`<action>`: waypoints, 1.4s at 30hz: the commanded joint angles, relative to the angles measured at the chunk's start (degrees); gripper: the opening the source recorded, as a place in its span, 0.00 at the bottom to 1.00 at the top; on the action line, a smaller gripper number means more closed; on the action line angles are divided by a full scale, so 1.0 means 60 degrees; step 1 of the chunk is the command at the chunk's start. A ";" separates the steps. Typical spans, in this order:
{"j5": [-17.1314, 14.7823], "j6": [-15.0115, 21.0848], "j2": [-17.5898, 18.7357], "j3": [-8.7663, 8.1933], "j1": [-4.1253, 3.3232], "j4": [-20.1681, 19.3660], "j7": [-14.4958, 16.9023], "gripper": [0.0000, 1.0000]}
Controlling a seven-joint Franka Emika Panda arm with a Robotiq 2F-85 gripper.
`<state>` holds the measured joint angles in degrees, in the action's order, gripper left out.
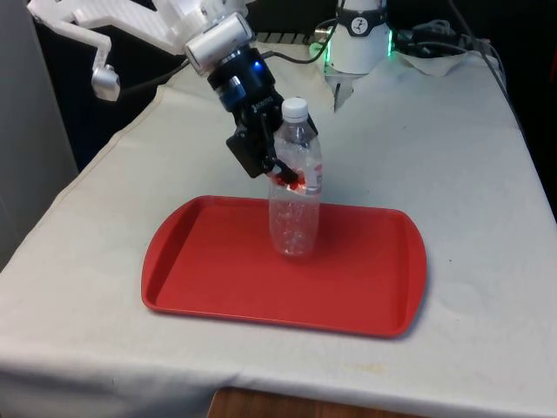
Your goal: Place the bottle upright on the tray.
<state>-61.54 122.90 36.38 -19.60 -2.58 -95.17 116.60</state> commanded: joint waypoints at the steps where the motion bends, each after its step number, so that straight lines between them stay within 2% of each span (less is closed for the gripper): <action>1: -0.0048 0.0105 0.0057 0.0000 0.0019 0.0067 0.0067 0.00; 6: -0.0105 0.0067 0.0162 -0.0067 0.0048 0.0143 0.0210 0.00; 7: -0.0038 0.0010 0.0105 -0.0086 0.0010 0.0086 0.0134 0.00; 12: -0.0162 0.0019 0.0258 -0.0115 0.0086 0.0201 0.0306 0.00; 16: -0.0210 -0.0038 0.0229 -0.0162 0.0048 0.0153 0.0315 0.00; 17: -0.0248 -0.0057 0.0258 -0.0153 0.0076 0.0220 0.0334 0.00; 24: -0.0220 -0.0095 0.0239 -0.0172 0.0048 0.0172 0.0315 0.00; 33: -0.0411 -0.0372 0.0411 -0.0191 0.0162 0.0392 0.0334 0.00; 34: -0.0401 -0.0325 0.0353 -0.0229 0.0105 0.0296 0.0315 0.00; 35: -0.0430 -0.0411 0.0439 -0.0201 0.0172 0.0430 0.0325 0.00; 42: -0.0649 -0.0802 0.0697 -0.0372 0.0210 0.0773 0.0315 0.00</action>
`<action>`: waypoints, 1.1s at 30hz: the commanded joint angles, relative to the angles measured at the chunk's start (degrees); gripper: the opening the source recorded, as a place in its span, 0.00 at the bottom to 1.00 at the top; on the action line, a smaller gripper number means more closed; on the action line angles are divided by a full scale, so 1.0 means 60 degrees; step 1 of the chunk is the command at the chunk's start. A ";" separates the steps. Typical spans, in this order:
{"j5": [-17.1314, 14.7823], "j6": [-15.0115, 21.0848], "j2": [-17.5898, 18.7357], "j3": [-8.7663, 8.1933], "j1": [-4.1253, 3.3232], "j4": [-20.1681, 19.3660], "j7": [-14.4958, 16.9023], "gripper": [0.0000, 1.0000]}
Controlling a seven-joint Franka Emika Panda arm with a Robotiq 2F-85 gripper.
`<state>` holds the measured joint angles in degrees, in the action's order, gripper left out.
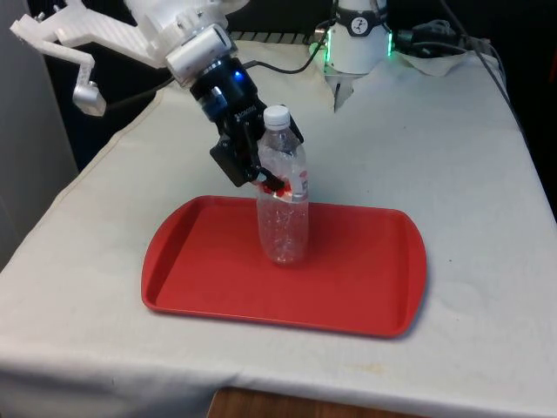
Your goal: Place the bottle upright on the tray.
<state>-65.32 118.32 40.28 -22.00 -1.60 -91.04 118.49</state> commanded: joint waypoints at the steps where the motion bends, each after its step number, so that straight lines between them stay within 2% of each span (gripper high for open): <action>1: -0.0048 -0.0076 0.0076 0.0000 0.0048 0.0115 0.0000 0.00; 2: -0.0029 -0.0048 0.0029 -0.0019 0.0000 0.0038 0.0000 0.00; 3: -0.0086 -0.0124 0.0095 -0.0029 0.0029 0.0143 -0.0010 0.00; 12: -0.0105 -0.0181 0.0095 -0.0048 0.0000 0.0134 -0.0010 0.00; 20: -0.0038 -0.0229 0.0286 -0.0067 -0.0010 0.0401 -0.0239 0.00; 21: -0.0105 -0.0201 0.0220 -0.0048 0.0000 0.0315 -0.0143 0.00; 26: 0.0010 -0.0220 0.0401 -0.0095 -0.0029 0.0563 -0.0449 0.00; 33: -0.0048 -0.0220 0.0420 -0.0076 -0.0019 0.0592 -0.0449 0.00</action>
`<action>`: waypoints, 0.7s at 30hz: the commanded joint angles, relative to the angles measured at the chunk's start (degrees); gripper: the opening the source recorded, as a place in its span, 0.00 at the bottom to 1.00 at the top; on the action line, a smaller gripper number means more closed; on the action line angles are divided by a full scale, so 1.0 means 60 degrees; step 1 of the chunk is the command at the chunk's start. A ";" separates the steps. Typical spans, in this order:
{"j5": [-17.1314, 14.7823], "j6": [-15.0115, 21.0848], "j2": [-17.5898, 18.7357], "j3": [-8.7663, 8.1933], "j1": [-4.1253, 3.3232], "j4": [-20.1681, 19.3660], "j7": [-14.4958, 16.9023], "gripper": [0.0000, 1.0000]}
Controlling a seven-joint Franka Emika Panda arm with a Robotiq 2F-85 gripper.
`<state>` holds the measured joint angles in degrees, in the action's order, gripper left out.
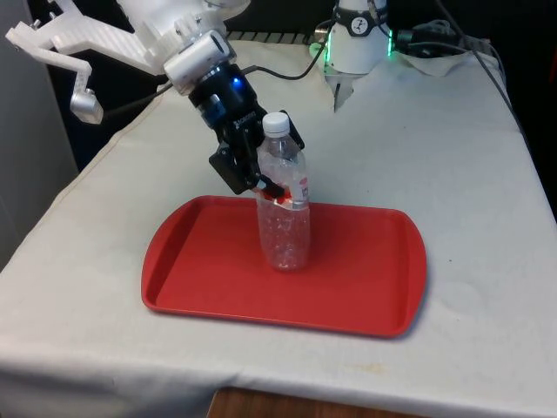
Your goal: Place the bottle upright on the tray.
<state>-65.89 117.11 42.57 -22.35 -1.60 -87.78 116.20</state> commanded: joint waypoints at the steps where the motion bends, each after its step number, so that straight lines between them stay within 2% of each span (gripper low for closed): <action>1: 0.0048 -0.0019 0.0038 -0.0019 -0.0010 0.0048 -0.0067 0.00; 21: 0.0048 0.0019 0.0067 -0.0029 -0.0048 0.0048 -0.0086 0.00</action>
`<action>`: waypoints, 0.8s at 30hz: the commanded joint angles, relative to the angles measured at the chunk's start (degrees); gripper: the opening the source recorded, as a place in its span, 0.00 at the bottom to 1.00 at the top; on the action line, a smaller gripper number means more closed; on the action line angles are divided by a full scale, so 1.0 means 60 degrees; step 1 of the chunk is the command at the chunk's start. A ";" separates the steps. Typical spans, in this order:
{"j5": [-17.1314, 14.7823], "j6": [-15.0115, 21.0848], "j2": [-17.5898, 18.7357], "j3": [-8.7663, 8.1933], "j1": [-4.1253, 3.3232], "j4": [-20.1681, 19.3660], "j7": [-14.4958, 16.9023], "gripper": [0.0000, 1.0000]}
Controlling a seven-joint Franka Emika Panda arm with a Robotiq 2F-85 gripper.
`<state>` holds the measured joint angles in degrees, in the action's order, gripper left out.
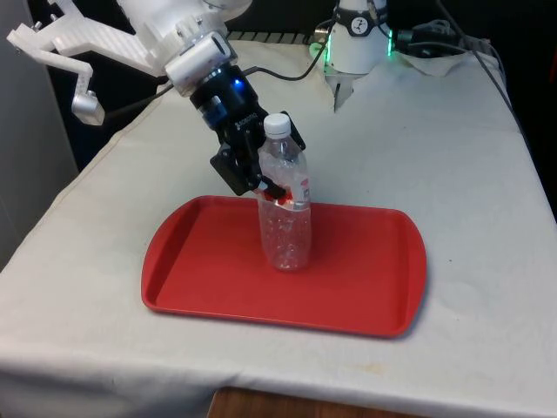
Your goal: Place the bottle upright on the tray.
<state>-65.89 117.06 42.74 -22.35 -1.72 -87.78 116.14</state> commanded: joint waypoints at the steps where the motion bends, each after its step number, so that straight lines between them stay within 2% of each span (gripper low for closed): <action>1: 0.0048 0.0038 0.0029 -0.0029 -0.0029 0.0029 -0.0067 0.00; 3: 0.0000 0.0000 0.0000 0.0000 0.0000 0.0000 0.0000 0.00; 11: 0.0105 0.0124 0.0019 -0.0057 -0.0124 0.0000 -0.0115 0.00; 12: 0.0019 0.0010 0.0010 0.0000 -0.0048 0.0000 -0.0019 0.00; 13: 0.0115 0.0143 0.0019 -0.0057 -0.0153 -0.0010 -0.0115 0.00; 21: 0.0153 0.0258 0.0000 -0.0057 -0.0248 -0.0048 -0.0124 0.00; 22: 0.0086 0.0105 0.0010 0.0000 -0.0153 -0.0019 -0.0048 0.00; 23: 0.0162 0.0286 0.0000 -0.0057 -0.0258 -0.0057 -0.0124 0.00; 24: 0.0162 0.0296 0.0000 -0.0057 -0.0267 -0.0067 -0.0124 0.00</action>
<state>-65.26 118.03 42.80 -22.35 -2.86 -87.95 115.85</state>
